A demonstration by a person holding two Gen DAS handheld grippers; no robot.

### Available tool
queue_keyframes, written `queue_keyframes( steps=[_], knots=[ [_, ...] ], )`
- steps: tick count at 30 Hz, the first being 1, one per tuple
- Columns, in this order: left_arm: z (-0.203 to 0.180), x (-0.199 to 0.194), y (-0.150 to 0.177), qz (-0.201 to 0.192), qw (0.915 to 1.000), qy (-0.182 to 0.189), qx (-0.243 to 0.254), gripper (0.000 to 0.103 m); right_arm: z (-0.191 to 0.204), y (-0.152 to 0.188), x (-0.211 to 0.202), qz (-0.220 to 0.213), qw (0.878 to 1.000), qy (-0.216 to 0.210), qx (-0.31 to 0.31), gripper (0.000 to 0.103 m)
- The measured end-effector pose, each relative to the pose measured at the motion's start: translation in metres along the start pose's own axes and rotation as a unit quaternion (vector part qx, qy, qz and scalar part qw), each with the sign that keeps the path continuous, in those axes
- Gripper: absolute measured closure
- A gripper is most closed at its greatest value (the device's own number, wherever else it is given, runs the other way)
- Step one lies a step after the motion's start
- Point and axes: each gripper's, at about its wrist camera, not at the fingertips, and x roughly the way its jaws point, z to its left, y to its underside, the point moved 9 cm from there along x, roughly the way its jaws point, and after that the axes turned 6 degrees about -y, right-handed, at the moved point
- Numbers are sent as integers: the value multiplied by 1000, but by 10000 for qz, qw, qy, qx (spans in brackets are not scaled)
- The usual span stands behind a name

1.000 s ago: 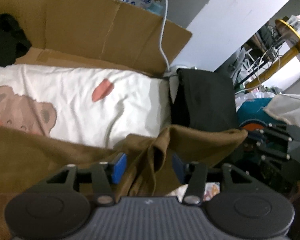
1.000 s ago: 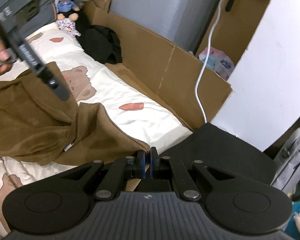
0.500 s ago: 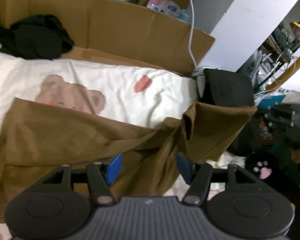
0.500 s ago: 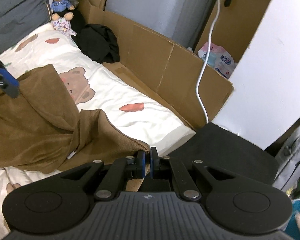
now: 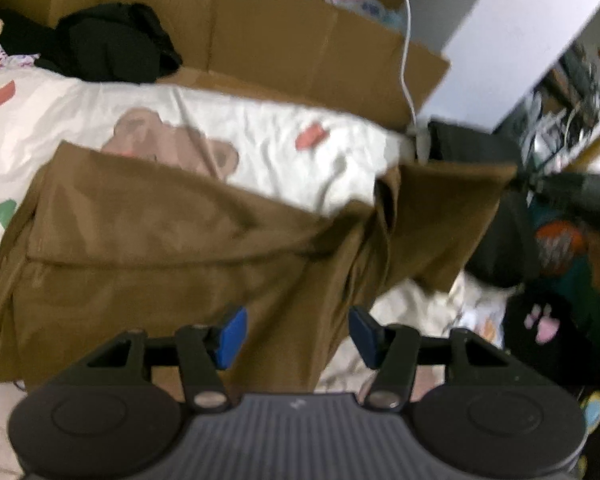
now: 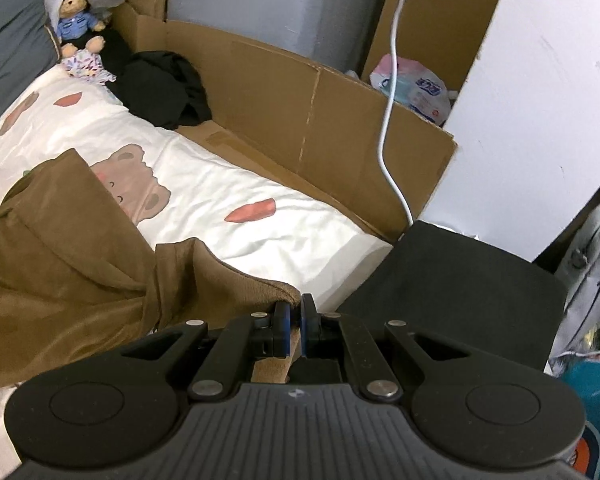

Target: Fold clothes

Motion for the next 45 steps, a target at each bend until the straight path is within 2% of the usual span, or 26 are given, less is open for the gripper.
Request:
queue_keyframes(
  steps=[2,5,8,12,16,19,20,21,22,23,24,25,26,27,30,34,37,40,45],
  knots=[
    [-2,12,16,217,9995,-119,182,39,1,0,-2,2,10000,-26,37,98],
    [-3,25,40,489,9971,-248,523,38,3,0,-3,14,10000,-32,10,98],
    [0,31,54,631,9959,-252,591,36,4,-1,-5,5,10000,-55,14,98],
    [1,31,69,727,9935,-331,811,27,6,-3,-3,29,10000,-18,-38,98],
    [-1,34,83,804,9885,-515,1171,23,9,-7,-3,34,10000,-16,-26,98],
    [-5,47,100,947,9787,-848,1610,24,13,-9,-5,40,9999,-7,-102,98],
    [-5,49,101,961,9776,-872,1654,25,14,-9,-5,40,9999,-4,-124,98],
    [-6,54,107,1048,9684,-1083,1986,27,14,-9,-5,46,9999,1,-140,98],
    [-3,57,109,1119,9572,-1415,2263,35,14,-9,-5,59,9999,12,-156,98],
    [-2,58,109,1135,9542,-1504,2323,43,13,-9,-5,73,9998,24,-172,98],
    [2,59,108,1167,9500,-1657,2376,57,12,-9,-5,95,9998,42,-196,98],
    [4,57,106,1242,9565,-1455,2203,72,12,-9,-5,111,9997,59,-215,98],
    [6,54,104,1323,9641,-1174,1981,79,11,-10,-5,127,9996,76,-234,98],
    [7,53,102,1356,9668,-1080,1876,90,10,-10,-5,152,9995,109,-242,98],
    [15,43,89,1232,9714,-1033,1746,98,9,-9,-6,168,9995,125,-220,98],
    [29,34,73,1058,9808,-919,1355,100,13,-9,-6,182,9995,132,-244,98],
    [45,24,54,852,9906,-728,788,100,15,-10,-7,176,9994,128,-270,98],
    [58,18,35,667,9946,-622,498,100,16,-10,-8,165,9994,122,-285,98],
    [73,15,16,475,9968,-567,288,100,13,-8,-5,194,9993,130,-288,98]
  ],
)
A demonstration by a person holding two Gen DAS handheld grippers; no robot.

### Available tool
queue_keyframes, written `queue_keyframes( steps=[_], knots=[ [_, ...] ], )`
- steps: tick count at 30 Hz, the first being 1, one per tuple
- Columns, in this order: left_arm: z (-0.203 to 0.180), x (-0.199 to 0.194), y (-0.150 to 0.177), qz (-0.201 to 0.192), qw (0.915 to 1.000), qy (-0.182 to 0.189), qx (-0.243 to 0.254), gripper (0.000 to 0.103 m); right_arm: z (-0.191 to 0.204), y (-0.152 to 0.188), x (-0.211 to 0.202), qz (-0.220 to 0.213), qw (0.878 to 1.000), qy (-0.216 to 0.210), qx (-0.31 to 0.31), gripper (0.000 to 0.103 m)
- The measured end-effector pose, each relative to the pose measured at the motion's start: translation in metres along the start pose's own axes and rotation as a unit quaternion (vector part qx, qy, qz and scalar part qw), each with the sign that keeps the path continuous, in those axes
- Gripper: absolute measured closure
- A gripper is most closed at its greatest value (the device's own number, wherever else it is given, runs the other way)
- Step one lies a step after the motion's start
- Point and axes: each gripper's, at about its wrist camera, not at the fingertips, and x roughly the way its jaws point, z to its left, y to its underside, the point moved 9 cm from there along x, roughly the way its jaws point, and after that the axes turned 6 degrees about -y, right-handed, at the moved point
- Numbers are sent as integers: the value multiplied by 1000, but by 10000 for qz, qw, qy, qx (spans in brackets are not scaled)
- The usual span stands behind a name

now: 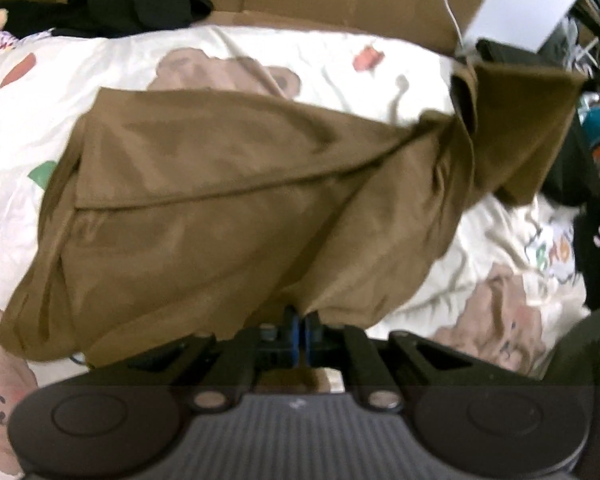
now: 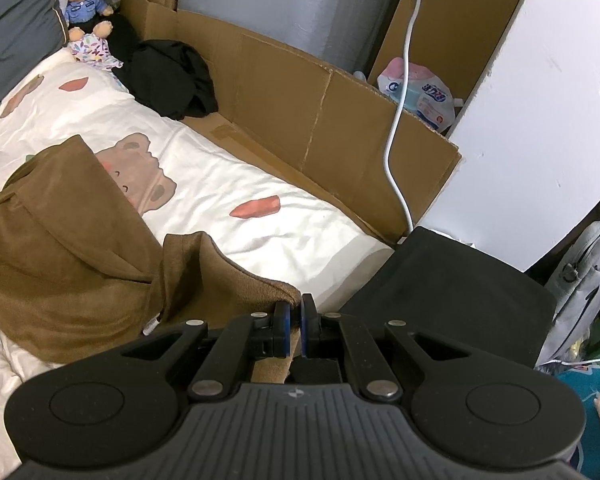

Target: Fold clothes

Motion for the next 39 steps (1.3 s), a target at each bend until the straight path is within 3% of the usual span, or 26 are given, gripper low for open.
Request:
queue_keyframes(
  steps=[15,21,26,31,35,39],
  knots=[
    [38,23,-27,-203,9982,-20,-565,99,-20,8,22,108,9997,58,193,98],
    [45,19,-34,-242,9983,-46,-535,82,-27,19,34,207,9993,110,290,98],
    [44,5,-38,-418,9981,-127,-432,79,-28,24,37,221,9988,119,422,98],
    [43,-11,-41,-654,9968,-347,-296,67,-23,22,36,202,9990,105,397,98],
    [27,-13,-35,-483,9988,-17,-40,63,-19,18,35,173,9991,84,373,98],
    [15,-6,-21,-242,9996,173,27,50,-15,13,34,134,9992,57,371,98]
  ],
)
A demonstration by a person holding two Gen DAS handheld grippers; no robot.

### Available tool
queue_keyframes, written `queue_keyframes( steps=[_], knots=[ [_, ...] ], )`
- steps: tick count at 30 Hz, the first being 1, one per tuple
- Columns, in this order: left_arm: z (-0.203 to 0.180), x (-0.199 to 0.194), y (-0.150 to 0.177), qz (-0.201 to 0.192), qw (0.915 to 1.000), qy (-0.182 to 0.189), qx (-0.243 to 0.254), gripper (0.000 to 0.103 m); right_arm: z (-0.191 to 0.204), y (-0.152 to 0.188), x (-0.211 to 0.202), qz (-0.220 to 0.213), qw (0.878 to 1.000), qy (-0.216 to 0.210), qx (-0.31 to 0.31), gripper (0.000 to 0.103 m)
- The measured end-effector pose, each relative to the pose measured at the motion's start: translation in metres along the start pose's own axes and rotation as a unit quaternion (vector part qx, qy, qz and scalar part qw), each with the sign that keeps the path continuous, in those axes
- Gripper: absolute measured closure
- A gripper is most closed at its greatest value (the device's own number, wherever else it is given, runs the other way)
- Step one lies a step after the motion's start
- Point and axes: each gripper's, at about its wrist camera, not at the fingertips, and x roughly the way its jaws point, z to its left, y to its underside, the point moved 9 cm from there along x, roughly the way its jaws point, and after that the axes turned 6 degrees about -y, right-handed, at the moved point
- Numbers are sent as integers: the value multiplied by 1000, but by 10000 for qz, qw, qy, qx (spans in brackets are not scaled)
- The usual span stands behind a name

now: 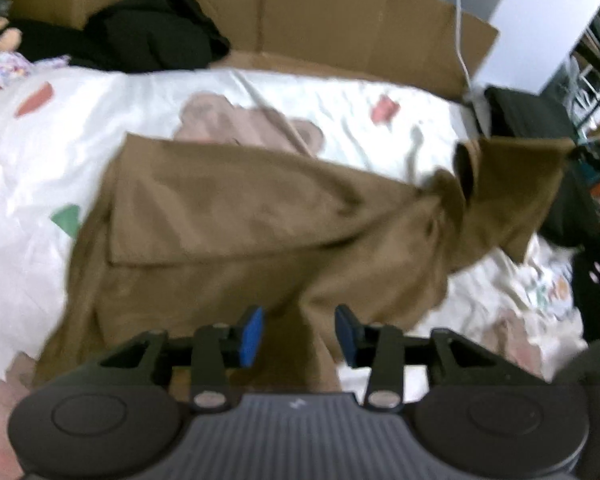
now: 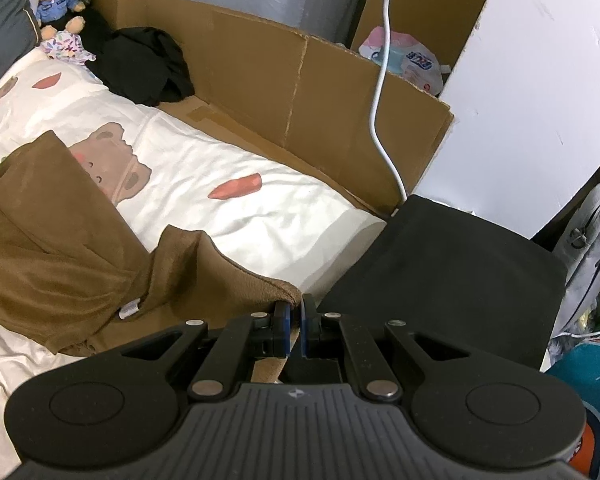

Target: Fold clothes

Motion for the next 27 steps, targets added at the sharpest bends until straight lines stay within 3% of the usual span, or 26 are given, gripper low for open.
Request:
queue_keyframes(
  steps=[1,6,8,9,10,16,24,27],
  knots=[
    [-3,3,5,87,10000,6,10,45,0,0,0,-2,10000,1,1,98],
    [-12,20,28,541,9984,-52,148,46,1,1,-1,1,10000,-8,5,98],
    [-12,26,37,762,9968,-117,228,62,1,2,-2,6,10000,-10,-4,98],
    [-11,28,42,867,9957,-152,278,87,1,2,-2,11,10000,-9,-13,98],
    [-7,28,44,941,9951,-156,272,91,2,2,-2,12,10000,-9,-16,98],
    [22,18,40,1007,9940,-396,148,93,1,0,-4,21,10000,-5,-46,98],
    [71,8,16,572,9963,-560,-321,95,3,-5,-3,20,9999,-4,-117,98],
    [82,13,12,586,9957,-647,-313,95,2,-8,0,5,9999,-1,-141,98]
  ],
)
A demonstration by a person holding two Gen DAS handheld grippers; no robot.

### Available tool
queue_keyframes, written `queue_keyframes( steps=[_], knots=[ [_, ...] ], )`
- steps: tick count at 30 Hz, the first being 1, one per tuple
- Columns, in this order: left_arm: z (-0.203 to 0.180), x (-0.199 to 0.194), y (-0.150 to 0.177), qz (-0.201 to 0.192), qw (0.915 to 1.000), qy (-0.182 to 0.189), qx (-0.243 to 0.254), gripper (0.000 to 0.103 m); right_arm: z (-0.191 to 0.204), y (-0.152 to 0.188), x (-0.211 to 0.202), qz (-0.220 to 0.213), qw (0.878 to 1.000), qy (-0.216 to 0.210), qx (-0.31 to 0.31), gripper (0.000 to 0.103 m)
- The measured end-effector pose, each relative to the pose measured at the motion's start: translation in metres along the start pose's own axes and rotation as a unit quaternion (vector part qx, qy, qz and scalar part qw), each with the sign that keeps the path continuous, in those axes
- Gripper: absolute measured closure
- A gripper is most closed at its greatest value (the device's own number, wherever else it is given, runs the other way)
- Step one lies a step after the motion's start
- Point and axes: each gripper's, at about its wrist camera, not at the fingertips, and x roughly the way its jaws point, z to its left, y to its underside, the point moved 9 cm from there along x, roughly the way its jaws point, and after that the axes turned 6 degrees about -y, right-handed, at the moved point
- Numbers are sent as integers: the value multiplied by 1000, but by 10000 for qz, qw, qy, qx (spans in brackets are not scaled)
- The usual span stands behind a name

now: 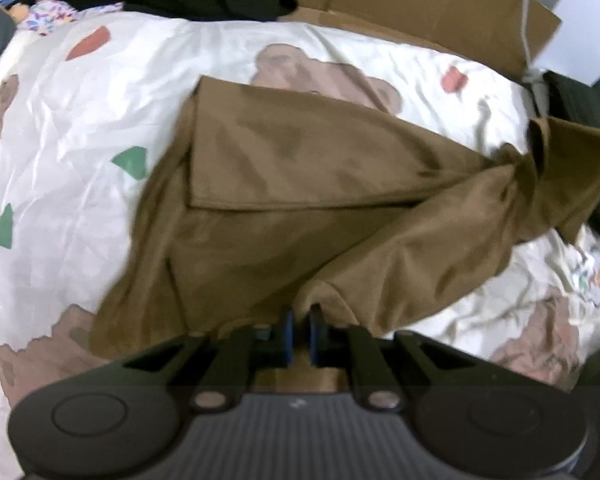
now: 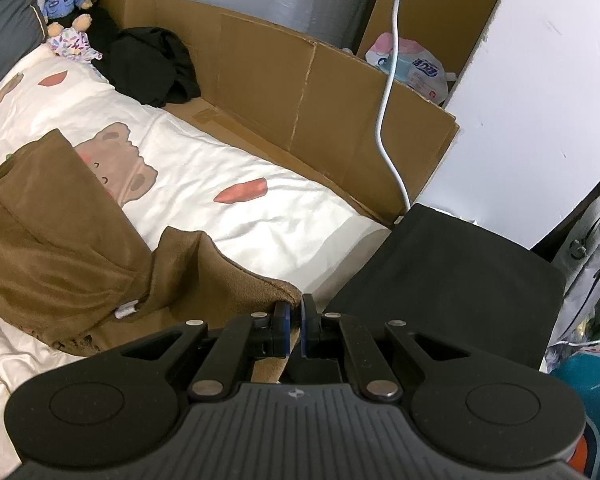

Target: Fold clothes

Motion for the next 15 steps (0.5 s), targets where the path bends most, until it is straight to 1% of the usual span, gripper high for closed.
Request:
queue_keyframes(
  steps=[3,6,8,10,15],
  knots=[
    [13,8,-6,31,9999,-131,12,96,-4,-2,5,6,10000,12,31,98],
    [31,17,-15,32,9995,-297,-61,101,-7,0,14,69,10000,38,21,98],
    [42,25,-21,39,9993,-352,-152,101,-10,2,20,127,9999,63,13,98],
    [47,31,-24,47,9994,-295,-191,101,-13,6,26,181,9998,99,36,98],
    [43,40,-27,17,9997,-201,-130,100,-20,13,38,306,9994,157,88,98]
  ],
)
